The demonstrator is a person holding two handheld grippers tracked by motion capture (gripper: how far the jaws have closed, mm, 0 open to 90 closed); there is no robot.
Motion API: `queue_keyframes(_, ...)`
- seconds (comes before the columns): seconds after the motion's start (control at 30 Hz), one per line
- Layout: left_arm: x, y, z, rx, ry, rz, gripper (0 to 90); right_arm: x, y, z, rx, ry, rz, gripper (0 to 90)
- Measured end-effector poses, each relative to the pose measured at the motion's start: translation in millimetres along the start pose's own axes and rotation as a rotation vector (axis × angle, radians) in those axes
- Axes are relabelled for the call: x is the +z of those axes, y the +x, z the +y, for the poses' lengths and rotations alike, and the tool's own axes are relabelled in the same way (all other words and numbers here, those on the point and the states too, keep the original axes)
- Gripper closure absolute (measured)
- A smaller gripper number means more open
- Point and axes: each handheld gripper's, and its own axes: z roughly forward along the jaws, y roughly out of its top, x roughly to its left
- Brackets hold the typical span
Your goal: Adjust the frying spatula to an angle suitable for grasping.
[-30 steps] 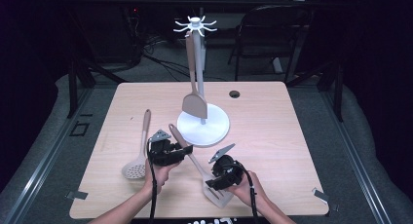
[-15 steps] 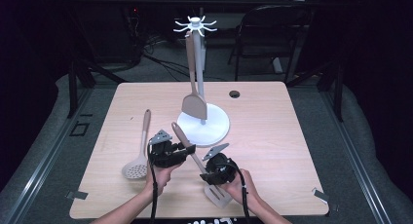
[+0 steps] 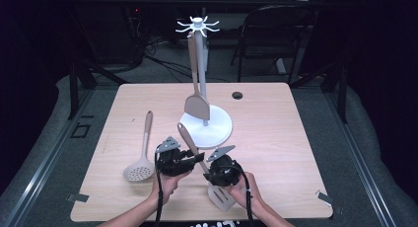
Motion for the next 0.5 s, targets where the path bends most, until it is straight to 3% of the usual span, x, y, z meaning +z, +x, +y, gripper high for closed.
queue_keyframes(0.17, 0.0, -1.0, -2.6, -0.033, -0.014, 0.006, 66.8, 0.2, 1.1, -0.6, -0.013, -0.012, -0.006, 73.6)
queue_keyframes(0.23, -0.6, -2.9, -2.6, -0.028, -0.015, 0.016, 67.2, 0.0, 2.3, -0.5, -0.026, -0.012, -0.012, 73.1)
queue_keyframes(0.5, -7.7, -12.5, 7.6, -0.005, -0.059, -0.070, 71.9, -11.4, 3.4, -2.9, -0.053, -0.056, -0.007, 71.0)
